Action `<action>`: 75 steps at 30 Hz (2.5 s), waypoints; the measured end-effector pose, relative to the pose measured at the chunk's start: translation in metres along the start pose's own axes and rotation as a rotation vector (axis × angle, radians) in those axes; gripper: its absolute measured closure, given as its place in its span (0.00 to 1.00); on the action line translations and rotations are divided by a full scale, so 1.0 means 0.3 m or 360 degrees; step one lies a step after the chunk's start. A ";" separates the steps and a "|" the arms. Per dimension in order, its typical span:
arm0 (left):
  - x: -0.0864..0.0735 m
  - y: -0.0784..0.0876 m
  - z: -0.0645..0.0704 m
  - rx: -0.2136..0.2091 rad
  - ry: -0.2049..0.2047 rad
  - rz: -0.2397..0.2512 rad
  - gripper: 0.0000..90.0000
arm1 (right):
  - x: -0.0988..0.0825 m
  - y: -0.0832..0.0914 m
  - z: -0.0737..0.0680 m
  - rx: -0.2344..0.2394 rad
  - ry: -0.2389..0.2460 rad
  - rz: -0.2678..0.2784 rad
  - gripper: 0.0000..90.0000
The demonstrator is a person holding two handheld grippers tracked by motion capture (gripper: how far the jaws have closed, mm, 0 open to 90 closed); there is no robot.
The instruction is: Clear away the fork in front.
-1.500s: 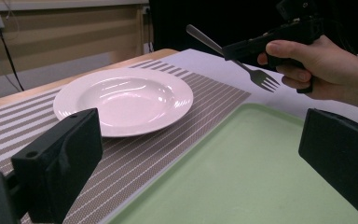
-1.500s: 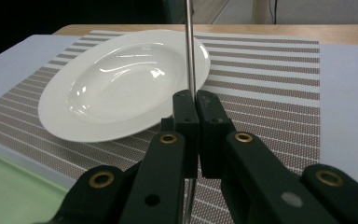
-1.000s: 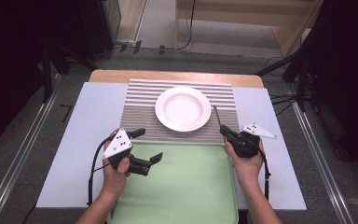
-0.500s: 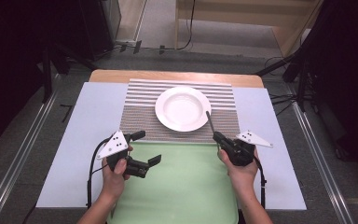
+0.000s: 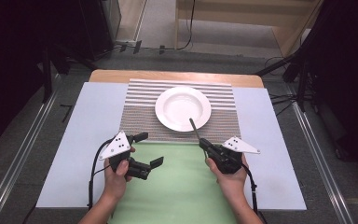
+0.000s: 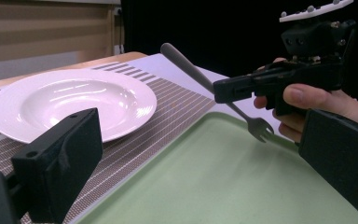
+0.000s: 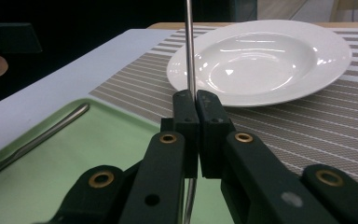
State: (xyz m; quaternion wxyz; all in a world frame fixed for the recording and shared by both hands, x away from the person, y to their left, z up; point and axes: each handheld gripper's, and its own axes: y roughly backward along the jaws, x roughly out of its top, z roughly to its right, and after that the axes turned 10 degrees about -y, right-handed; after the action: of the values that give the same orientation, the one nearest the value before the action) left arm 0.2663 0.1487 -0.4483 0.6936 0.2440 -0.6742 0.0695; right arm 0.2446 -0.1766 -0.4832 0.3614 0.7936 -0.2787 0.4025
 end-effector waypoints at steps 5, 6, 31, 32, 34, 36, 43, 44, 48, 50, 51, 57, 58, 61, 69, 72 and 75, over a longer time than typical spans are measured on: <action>0.001 -0.002 0.001 -0.0011 0.0041 0.0008 0.01 | -0.009 -0.008 -0.034 0.0049 0.0034 0.0004 0.96; 0.002 -0.004 0.002 -0.0004 0.0053 0.0009 0.03 | -0.010 -0.009 -0.040 0.0057 0.0048 0.0000 0.96; -0.001 -0.056 0.017 0.0002 0.0287 -0.0024 0.58 | -0.052 -0.034 -0.174 0.0247 0.0175 -0.0024 0.96; -0.002 -0.056 0.015 0.0004 0.0285 -0.0029 0.58 | -0.054 -0.035 -0.179 0.0257 0.0183 -0.0019 0.96; -0.004 -0.057 0.015 0.0001 0.0303 -0.0028 0.59 | -0.055 -0.034 -0.189 0.0270 0.0200 -0.0010 0.96; -0.005 -0.057 0.015 -0.0003 0.0309 -0.0026 0.61 | -0.058 -0.033 -0.199 0.0286 0.0210 -0.0013 0.96; -0.006 -0.062 0.017 -0.0062 0.0331 -0.0010 0.68 | -0.068 -0.041 -0.220 0.0311 0.0228 -0.0030 0.96; -0.006 -0.062 0.018 -0.0060 0.0329 -0.0018 0.69 | -0.069 -0.043 -0.222 0.0317 0.0232 -0.0031 0.96; -0.015 -0.062 0.003 -0.0113 0.0414 0.0013 0.73 | -0.073 -0.046 -0.227 0.0325 0.0236 -0.0037 0.96; -0.022 -0.061 -0.005 -0.0156 0.0477 0.0031 0.76 | -0.073 -0.046 -0.227 0.0325 0.0237 -0.0038 0.96; -0.024 -0.061 -0.005 -0.0164 0.0484 0.0038 0.77 | -0.073 -0.046 -0.228 0.0325 0.0238 -0.0037 0.96; -0.020 -0.058 -0.002 -0.0276 0.0519 0.0083 0.88 | -0.073 -0.049 -0.228 0.0360 0.0247 -0.0056 0.96; -0.018 -0.056 0.001 -0.0285 0.0527 0.0099 0.89 | -0.072 -0.049 -0.229 0.0371 0.0252 -0.0054 0.96; -0.015 -0.052 -0.001 -0.0317 0.0573 0.0118 0.92 | -0.067 -0.050 -0.230 0.0405 0.0234 -0.0059 0.93; -0.002 -0.027 0.001 -0.0288 0.0499 0.0140 0.96 | -0.043 -0.041 -0.208 0.0331 0.0279 -0.0048 0.52; -0.002 -0.017 0.001 -0.0259 0.0471 0.0130 0.96 | -0.032 -0.030 -0.197 0.0245 0.0321 -0.0030 0.40; -0.002 -0.006 -0.003 -0.0228 0.0436 0.0127 0.96 | -0.019 -0.020 -0.170 0.0140 0.0281 -0.0020 0.20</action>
State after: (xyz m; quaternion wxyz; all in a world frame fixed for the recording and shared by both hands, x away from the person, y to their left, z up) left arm 0.2678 0.1476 -0.4494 0.7914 0.1552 -0.5856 0.0815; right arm 0.2239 -0.1315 -0.4689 0.3519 0.7718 -0.2227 0.4805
